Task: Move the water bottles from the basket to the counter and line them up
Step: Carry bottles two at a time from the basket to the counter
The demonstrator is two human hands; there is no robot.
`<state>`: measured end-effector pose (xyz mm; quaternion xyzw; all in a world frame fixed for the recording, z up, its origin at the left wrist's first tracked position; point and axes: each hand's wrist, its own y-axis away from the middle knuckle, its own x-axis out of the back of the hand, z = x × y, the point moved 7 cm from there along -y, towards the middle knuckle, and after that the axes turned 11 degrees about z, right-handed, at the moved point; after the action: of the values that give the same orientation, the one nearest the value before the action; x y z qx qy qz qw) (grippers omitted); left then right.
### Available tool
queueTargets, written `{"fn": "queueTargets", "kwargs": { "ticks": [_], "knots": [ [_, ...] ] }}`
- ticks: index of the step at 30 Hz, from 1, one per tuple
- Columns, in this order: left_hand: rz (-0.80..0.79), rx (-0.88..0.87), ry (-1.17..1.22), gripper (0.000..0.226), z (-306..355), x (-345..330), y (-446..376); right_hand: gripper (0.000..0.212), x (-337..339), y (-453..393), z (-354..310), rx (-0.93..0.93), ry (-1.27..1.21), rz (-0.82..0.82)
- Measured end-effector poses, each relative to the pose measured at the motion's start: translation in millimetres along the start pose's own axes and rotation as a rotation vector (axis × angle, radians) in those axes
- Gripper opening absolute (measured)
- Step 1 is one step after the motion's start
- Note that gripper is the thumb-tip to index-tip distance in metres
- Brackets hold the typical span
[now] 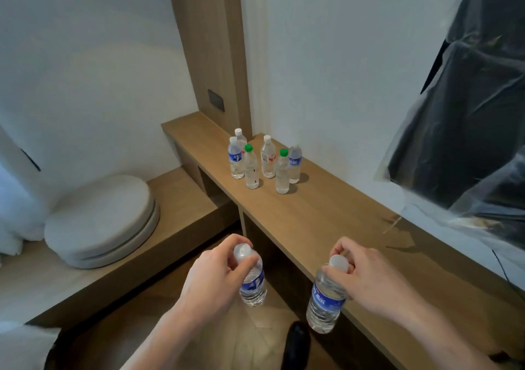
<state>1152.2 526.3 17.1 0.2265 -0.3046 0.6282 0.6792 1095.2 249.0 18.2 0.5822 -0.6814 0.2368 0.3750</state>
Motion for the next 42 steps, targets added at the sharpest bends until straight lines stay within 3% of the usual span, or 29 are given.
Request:
{"fn": "queueTargets", "kwargs": {
  "ticks": [13, 23, 37, 42],
  "knots": [
    [-0.109, -0.025, -0.081, 0.017, -6, -67, -203, 0.027, -11, -187, 22, -0.109, 0.029, -0.056],
    [-0.278, -0.033, -0.182, 0.02, -37, -119, -329, 0.02, -5, -275, 21, -0.223, 0.056, -0.063],
    [-0.604, -0.309, -0.187, 0.022, -62, -170, -447, 0.018, -67, -376, 21, -0.56, 0.092, 0.081],
    [-0.686, -0.313, -0.17, 0.033, -75, -180, -464, 0.017, -88, -407, 12, -0.646, 0.068, 0.093]
  ]
}}
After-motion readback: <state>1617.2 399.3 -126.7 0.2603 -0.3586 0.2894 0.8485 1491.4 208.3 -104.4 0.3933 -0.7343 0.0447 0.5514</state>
